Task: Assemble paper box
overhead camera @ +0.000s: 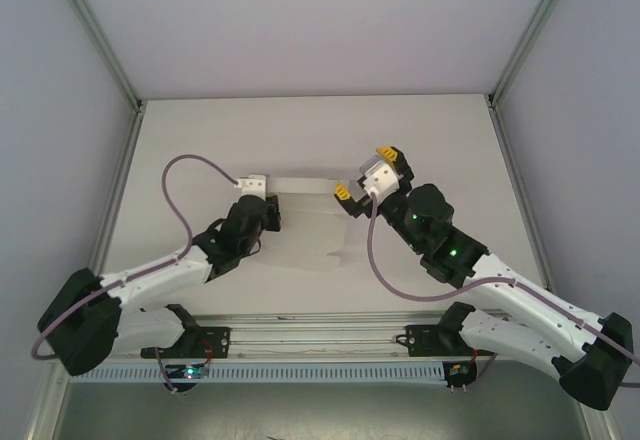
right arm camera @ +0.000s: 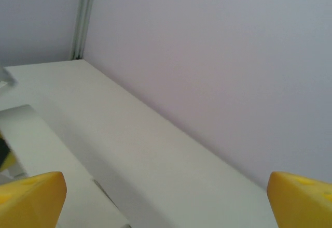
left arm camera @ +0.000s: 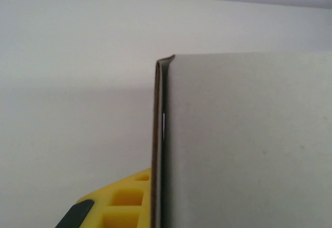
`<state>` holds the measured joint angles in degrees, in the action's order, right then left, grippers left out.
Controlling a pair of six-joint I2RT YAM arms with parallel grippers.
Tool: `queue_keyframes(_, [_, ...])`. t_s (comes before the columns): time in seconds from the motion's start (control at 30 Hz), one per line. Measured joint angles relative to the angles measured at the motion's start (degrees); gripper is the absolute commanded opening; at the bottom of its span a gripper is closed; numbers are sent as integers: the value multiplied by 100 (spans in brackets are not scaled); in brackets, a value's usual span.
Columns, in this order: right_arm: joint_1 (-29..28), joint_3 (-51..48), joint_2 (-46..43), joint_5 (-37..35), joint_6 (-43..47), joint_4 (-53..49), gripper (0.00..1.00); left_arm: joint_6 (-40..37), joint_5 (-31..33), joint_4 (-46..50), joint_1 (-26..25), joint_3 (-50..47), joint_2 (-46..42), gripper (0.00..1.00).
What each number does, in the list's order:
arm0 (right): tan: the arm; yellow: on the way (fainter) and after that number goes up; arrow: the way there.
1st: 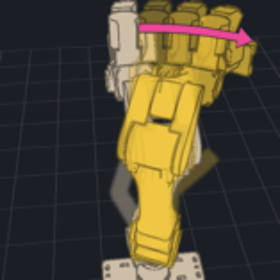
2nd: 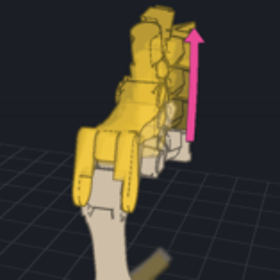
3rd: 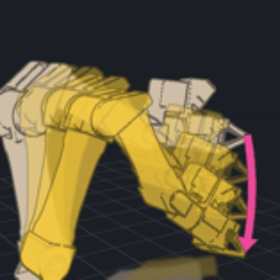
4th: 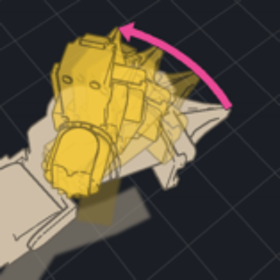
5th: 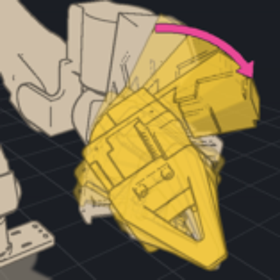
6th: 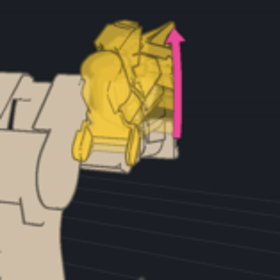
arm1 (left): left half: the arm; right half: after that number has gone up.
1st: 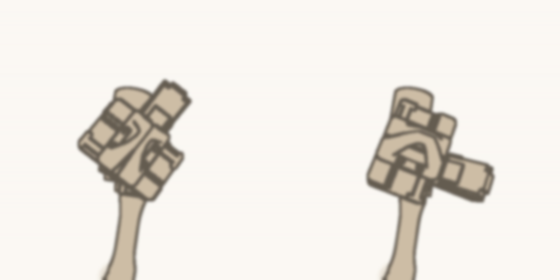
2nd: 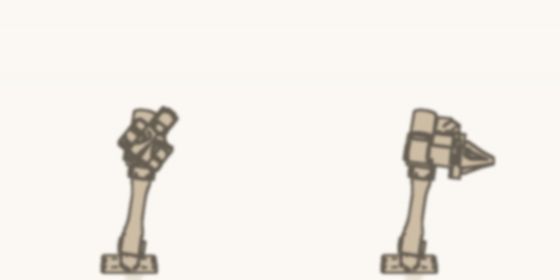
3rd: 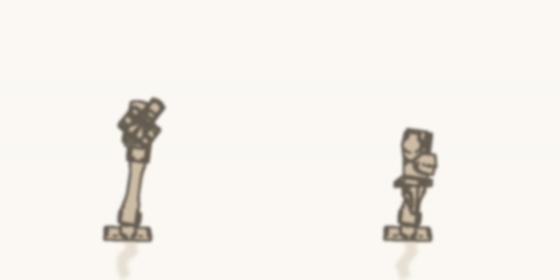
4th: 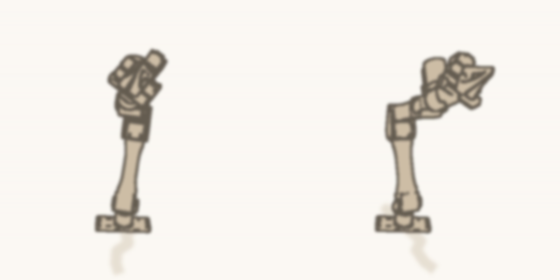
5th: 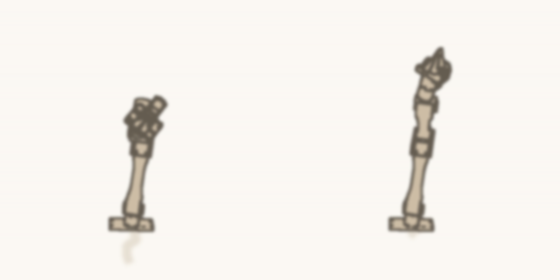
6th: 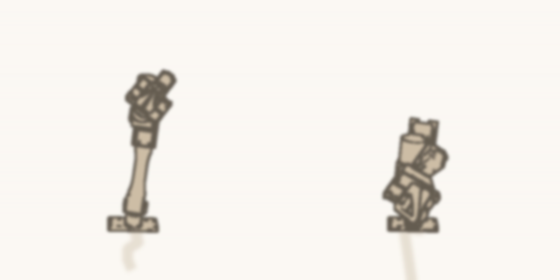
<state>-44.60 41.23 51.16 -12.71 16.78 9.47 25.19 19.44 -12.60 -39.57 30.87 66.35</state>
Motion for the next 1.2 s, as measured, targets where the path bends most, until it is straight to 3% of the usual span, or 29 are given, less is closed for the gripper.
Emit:
queue_keyframes(0.2, [142,151,212,149,-680,-531,98,98,-339,22,31,-328,-579,0])
queue_keyframes(0.53, [273,385,776,627,-1093,-758,98,98,-356,254,70,-490,-896,0])
queue_keyframes(0.83, [323,181,1019,1416,-1246,-415,98,103,-549,319,70,-505,-903,0])
queue_keyframes(1.2, [326,-151,951,1543,-1235,79,98,323,-704,317,72,-505,-844,0])
